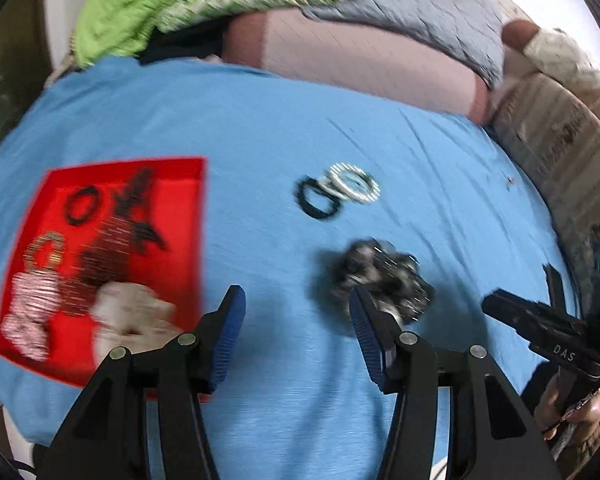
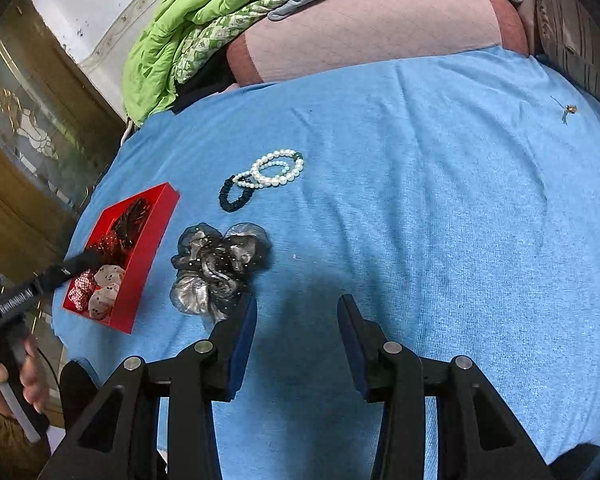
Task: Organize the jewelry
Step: 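Grasp the grey sheer scrunchie with the left tool while the right grasps the pearl bracelet, then carry the grey scrunchie and pearl bracelet into the red tray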
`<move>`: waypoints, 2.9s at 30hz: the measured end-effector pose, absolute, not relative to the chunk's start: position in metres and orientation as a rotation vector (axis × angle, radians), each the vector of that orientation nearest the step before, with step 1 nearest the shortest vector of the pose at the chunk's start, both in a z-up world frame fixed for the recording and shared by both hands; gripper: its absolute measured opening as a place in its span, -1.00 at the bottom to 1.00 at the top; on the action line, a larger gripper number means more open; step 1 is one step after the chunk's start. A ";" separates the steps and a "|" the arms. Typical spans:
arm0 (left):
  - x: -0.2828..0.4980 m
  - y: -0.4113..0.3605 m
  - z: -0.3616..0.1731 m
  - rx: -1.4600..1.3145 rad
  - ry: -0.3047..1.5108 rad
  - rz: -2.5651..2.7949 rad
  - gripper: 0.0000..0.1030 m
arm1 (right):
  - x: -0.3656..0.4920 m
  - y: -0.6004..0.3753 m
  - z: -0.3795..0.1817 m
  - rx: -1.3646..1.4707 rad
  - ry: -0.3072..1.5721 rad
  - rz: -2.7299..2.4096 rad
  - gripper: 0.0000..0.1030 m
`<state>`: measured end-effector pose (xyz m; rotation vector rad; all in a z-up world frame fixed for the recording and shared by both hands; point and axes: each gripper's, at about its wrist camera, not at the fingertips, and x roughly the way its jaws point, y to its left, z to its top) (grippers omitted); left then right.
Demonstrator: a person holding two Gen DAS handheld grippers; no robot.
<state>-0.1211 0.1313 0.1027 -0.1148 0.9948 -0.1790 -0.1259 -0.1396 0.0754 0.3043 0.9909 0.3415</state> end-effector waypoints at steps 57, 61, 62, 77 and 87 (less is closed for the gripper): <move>-0.143 0.078 0.097 -0.138 0.935 -0.314 -0.70 | -0.100 -0.152 0.104 0.264 0.880 0.219 -0.79; -0.150 0.085 0.103 -0.140 0.920 -0.293 -0.70 | -0.119 -0.143 0.116 0.256 0.852 0.236 -0.79; -0.153 0.088 0.103 -0.145 0.917 -0.287 -0.70 | -0.122 -0.140 0.119 0.256 0.848 0.244 -0.79; -0.171 0.214 0.133 -0.263 0.837 -0.017 -0.70 | -0.134 -0.049 0.158 0.151 0.828 0.427 -0.79; -0.153 0.317 0.141 -0.335 0.812 0.171 -0.70 | -0.111 0.052 0.183 0.028 0.817 0.589 -0.79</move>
